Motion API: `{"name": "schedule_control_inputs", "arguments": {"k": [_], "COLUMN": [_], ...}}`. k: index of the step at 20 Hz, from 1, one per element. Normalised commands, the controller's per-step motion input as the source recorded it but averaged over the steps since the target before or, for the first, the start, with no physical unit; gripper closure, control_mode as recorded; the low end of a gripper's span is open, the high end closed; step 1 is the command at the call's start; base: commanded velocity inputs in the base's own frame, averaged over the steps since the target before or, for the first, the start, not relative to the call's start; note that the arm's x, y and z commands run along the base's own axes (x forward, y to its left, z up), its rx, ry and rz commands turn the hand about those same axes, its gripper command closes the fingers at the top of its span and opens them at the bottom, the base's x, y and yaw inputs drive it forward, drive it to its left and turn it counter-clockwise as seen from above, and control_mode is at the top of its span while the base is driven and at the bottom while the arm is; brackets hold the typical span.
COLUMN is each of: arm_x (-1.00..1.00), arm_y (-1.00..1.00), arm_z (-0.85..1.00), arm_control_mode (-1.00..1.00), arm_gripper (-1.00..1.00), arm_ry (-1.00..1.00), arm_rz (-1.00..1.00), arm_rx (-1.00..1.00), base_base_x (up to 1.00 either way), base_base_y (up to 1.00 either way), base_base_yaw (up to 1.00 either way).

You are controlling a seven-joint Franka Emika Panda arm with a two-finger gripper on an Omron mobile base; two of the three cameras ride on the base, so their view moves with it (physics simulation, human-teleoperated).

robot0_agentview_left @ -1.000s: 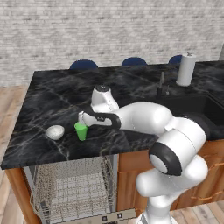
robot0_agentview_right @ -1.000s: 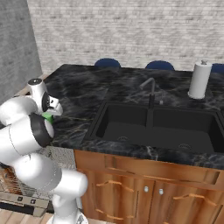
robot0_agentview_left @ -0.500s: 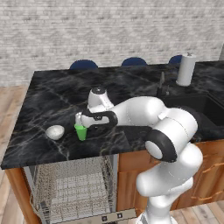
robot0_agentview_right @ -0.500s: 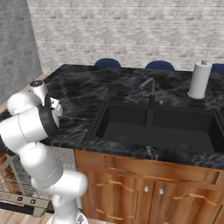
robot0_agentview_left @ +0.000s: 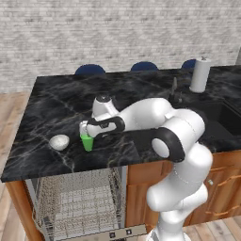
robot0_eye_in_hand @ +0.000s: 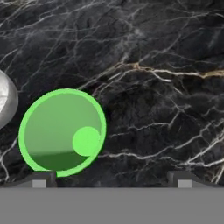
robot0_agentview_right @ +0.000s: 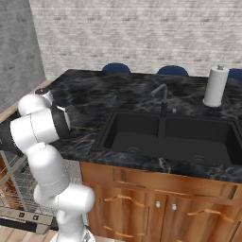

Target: Pick up the cup and bowl from the counter, place them in the dishwasher, and close the dishwasher door.

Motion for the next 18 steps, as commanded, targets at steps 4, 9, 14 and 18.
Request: {"name": "schedule_control_inputs", "arguments": {"k": [4, 9, 14, 18], "arm_x": [0.27, 0.29, 0.26, 0.24], "arm_y": [0.13, 0.11, 0.11, 0.14], "arm_z": [-0.17, -0.17, -0.21, -0.28], "arm_control_mode": [-1.0, -1.0, -1.0, -1.0], "arm_gripper": [-1.0, -1.0, -1.0, 1.0], "arm_ry": [0.0, 0.0, 0.0, 0.0], "arm_rz": [0.0, 0.0, 0.0, 0.0], "arm_rx": [0.0, 0.0, 0.0, 0.0], "base_base_x": [0.0, 0.0, 0.0, 0.0], "base_base_y": [0.0, 0.0, 0.0, 0.0], "base_base_yaw": [0.0, 0.0, 0.0, 0.0]}}
